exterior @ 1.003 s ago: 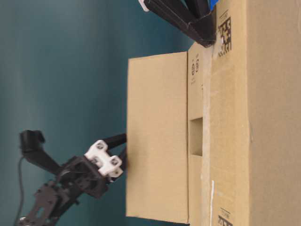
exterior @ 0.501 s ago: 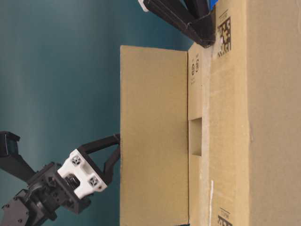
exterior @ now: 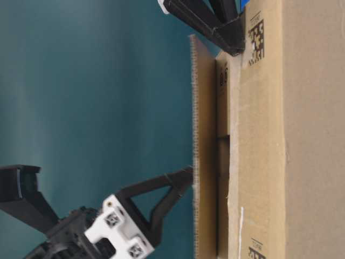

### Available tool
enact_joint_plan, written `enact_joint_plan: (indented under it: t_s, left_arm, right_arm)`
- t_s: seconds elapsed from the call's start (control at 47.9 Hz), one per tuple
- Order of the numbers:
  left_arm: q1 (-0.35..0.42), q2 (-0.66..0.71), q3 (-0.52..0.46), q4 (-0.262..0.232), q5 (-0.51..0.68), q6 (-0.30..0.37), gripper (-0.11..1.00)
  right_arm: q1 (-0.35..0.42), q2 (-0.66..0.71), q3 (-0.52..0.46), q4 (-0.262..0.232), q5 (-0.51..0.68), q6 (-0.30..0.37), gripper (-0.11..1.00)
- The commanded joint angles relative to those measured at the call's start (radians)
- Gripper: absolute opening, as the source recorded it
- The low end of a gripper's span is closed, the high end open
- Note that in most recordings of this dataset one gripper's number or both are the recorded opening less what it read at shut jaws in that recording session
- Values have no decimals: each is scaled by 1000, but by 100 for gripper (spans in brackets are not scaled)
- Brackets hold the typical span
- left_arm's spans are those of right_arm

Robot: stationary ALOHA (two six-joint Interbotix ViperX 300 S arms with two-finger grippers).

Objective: Close the cardboard box.
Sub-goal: 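Fold the back flap forward over the box with the left gripper, then press both grippers on the closed top flaps to hold them shut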

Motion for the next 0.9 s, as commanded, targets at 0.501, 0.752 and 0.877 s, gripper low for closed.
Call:
enact_joint_plan:
  t_s: [0.501,0.752,0.877]
  left_arm:
    - [-17,11,147,-2,-193,-114,0]
    - [-17,11,149,-2,-206,-112,0]
    - [-17,11,150,-2,-207,-112,0]
  right_arm:
    - [-44,-6,-18,2,-9,-2,0]
    - [-81,-5,-21,2,-12,-2,0]
    - [-92,-5,-20,2,-9,-2,0]
